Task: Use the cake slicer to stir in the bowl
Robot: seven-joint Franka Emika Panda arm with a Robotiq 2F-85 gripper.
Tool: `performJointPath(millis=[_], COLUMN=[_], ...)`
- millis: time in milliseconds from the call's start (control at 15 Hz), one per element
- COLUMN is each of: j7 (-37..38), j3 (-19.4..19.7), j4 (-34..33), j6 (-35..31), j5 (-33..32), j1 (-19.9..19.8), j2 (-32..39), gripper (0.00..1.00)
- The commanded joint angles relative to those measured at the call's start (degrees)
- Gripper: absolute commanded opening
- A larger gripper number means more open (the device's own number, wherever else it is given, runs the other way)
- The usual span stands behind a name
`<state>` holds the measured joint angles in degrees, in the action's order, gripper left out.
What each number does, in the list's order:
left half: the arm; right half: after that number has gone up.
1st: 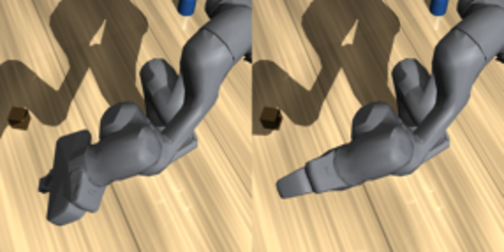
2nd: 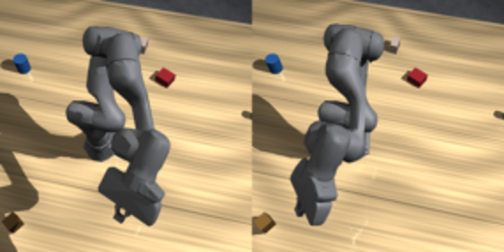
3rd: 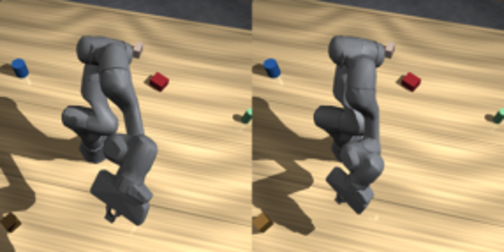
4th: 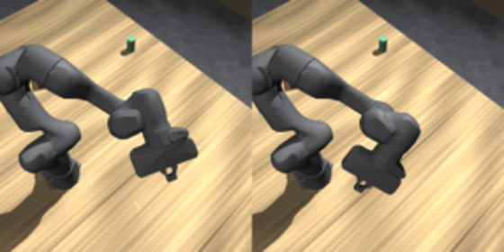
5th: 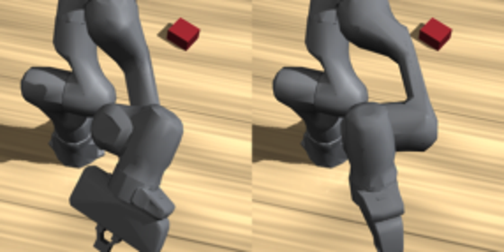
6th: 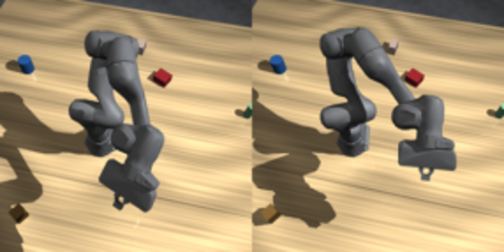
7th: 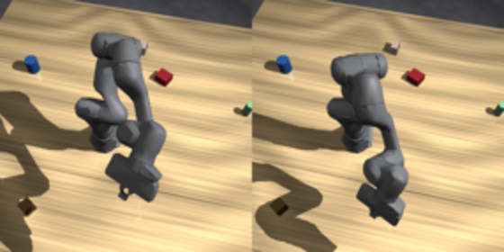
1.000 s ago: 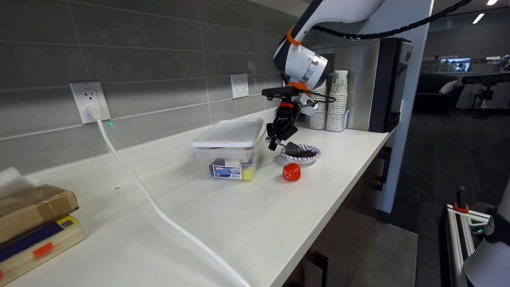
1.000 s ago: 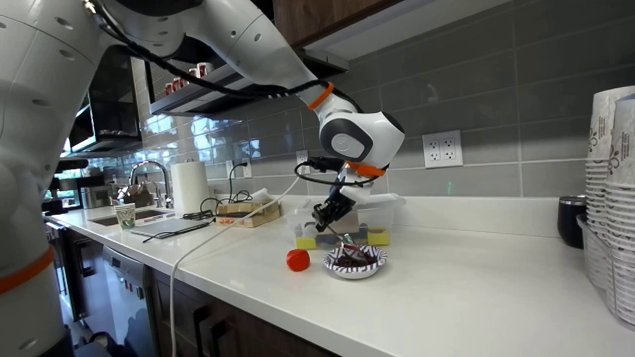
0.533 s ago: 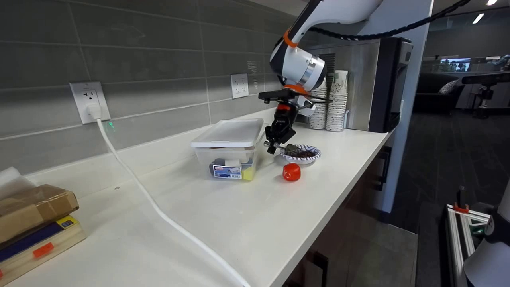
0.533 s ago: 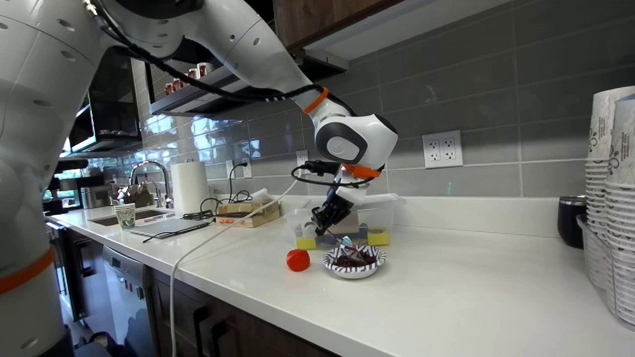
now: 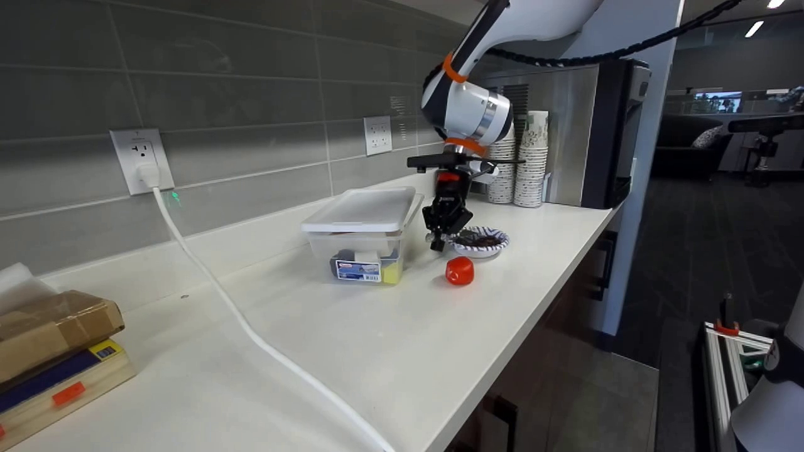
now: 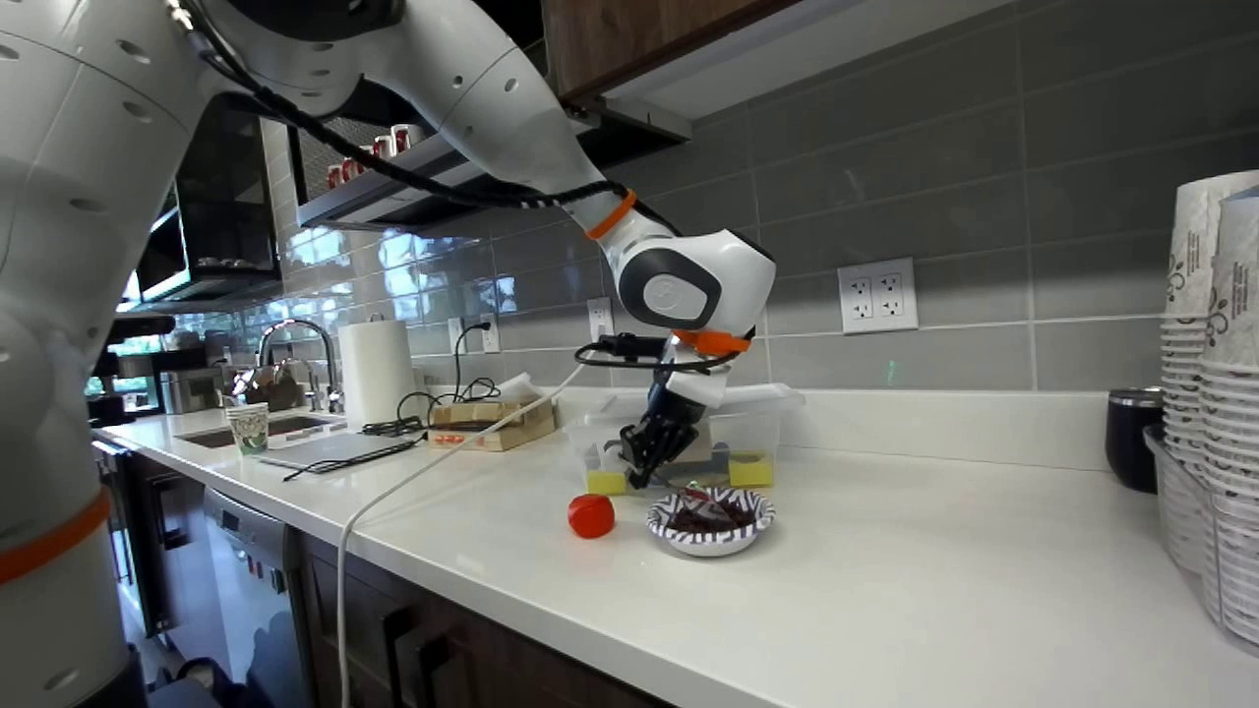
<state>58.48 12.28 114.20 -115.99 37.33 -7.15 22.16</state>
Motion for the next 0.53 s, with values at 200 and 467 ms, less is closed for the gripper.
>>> performJointPath(millis=[200, 467], j7=[2.0, 1.9], j3=[-0.8, -1.0], j4=[2.0, 1.9], j6=[-1.6, -1.3], j5=[-3.3, -3.4], j1=[0.4, 0.1], j2=[-1.9, -2.0], gripper=[0.65, 0.96])
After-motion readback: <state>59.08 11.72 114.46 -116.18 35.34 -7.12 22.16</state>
